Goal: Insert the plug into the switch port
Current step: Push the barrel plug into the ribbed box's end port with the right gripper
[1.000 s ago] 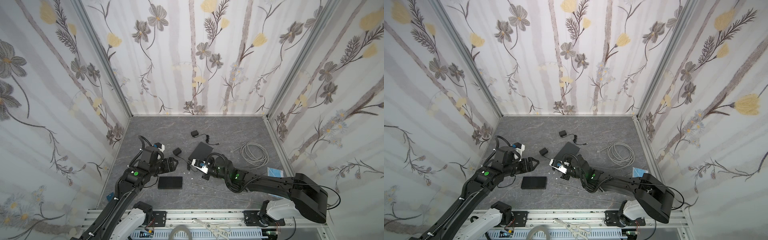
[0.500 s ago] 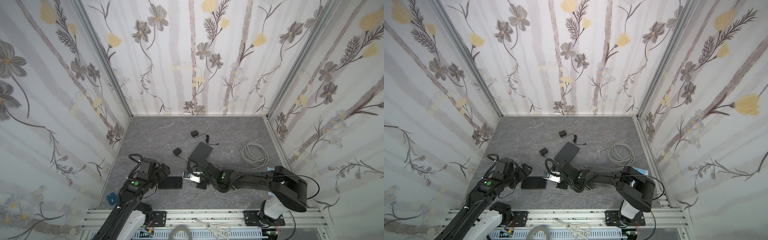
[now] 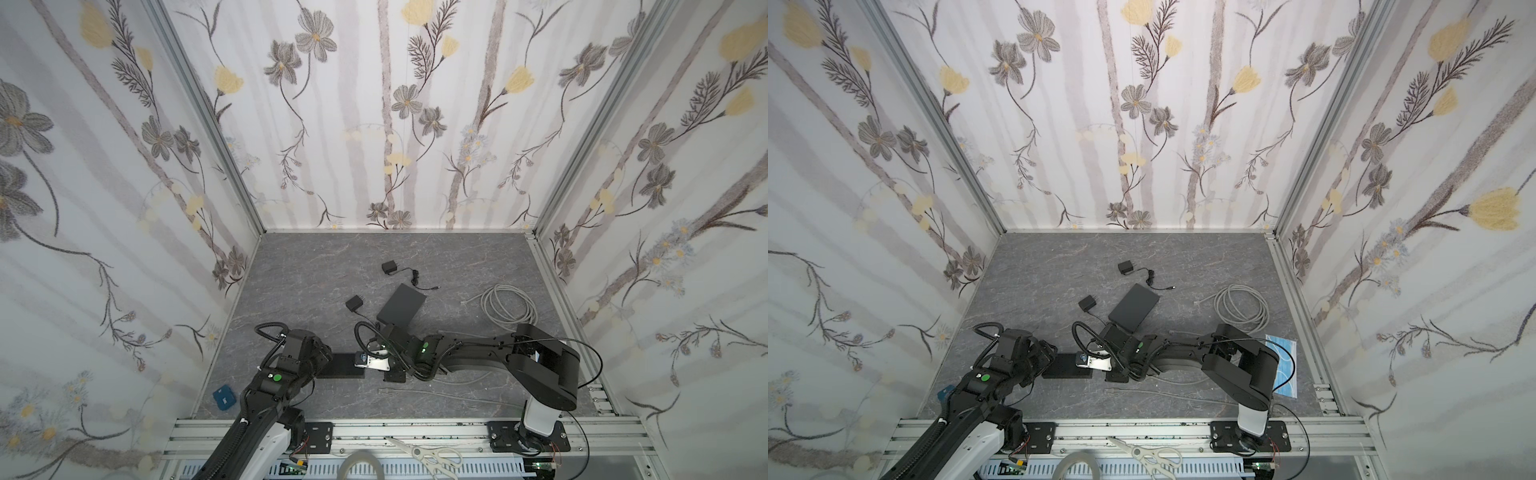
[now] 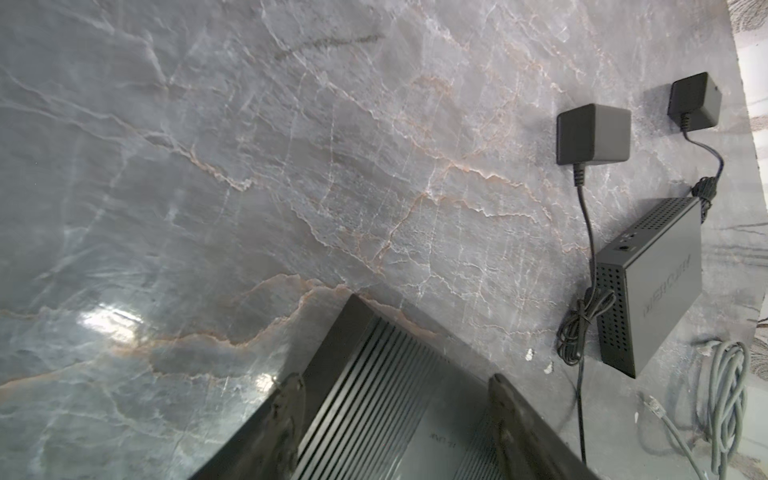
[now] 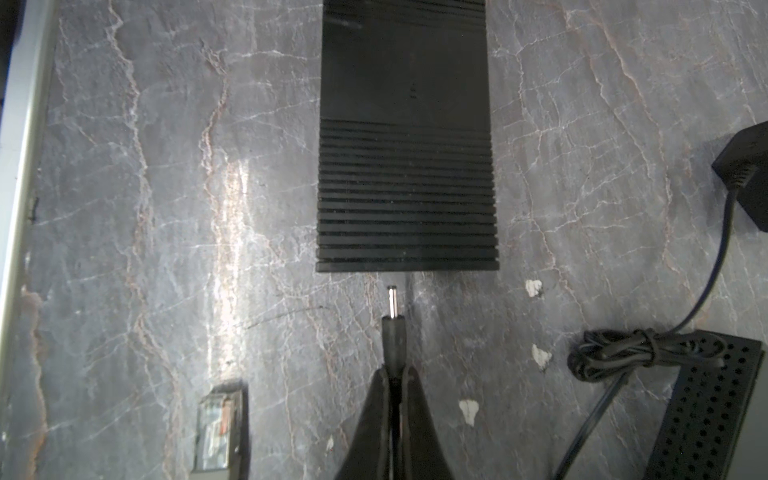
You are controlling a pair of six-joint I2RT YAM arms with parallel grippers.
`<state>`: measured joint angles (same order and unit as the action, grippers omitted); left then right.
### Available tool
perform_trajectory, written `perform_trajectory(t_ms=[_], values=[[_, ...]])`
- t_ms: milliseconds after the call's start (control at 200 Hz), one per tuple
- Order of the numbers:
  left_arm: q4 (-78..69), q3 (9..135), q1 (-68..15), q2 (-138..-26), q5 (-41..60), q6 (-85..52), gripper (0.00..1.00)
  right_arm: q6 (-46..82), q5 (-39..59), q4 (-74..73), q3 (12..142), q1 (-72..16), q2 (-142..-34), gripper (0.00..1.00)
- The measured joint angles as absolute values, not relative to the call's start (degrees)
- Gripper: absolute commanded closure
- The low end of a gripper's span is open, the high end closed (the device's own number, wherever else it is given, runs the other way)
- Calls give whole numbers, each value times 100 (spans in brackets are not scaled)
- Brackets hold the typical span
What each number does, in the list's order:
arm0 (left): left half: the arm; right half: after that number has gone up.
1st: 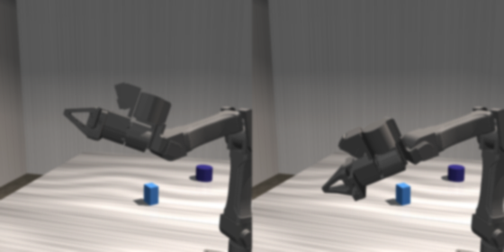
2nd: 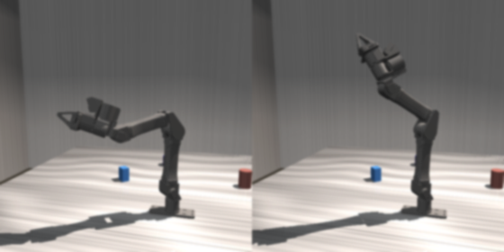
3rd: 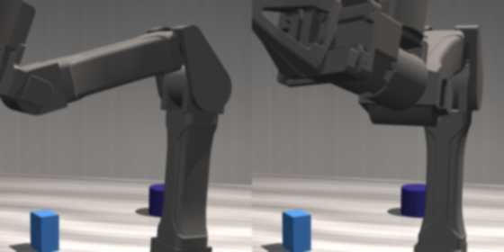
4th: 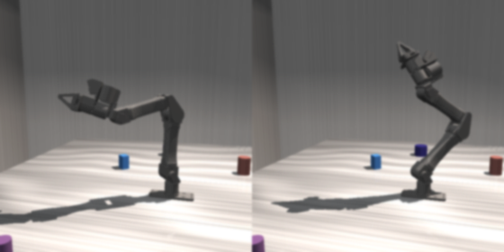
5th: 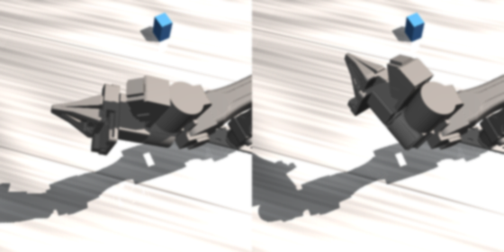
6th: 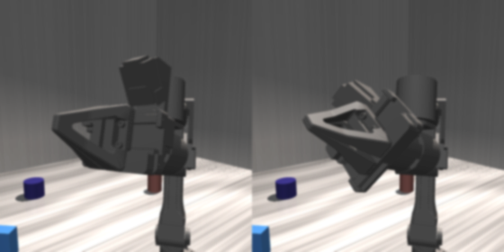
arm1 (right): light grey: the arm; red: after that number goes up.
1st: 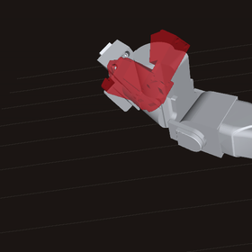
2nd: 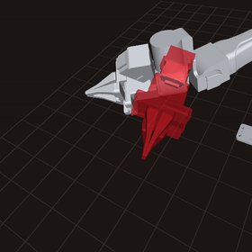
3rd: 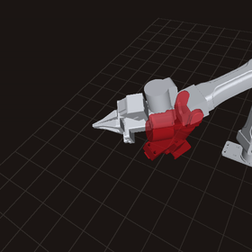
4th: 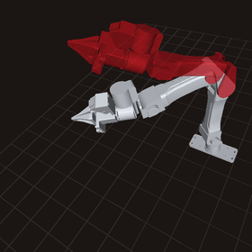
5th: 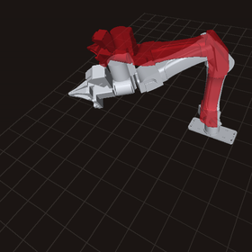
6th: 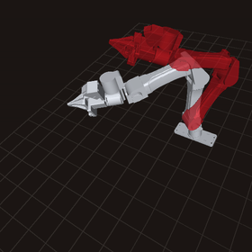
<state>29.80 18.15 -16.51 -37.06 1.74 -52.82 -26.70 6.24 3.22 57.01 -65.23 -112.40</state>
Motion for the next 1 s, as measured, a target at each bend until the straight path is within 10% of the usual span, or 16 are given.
perform_trajectory(t_ms=[999], values=[[2259, 1584, -1645, -4189, 123, -4950, 49, -2753, 561, 530, 6053, -6523, -11546, 100]])
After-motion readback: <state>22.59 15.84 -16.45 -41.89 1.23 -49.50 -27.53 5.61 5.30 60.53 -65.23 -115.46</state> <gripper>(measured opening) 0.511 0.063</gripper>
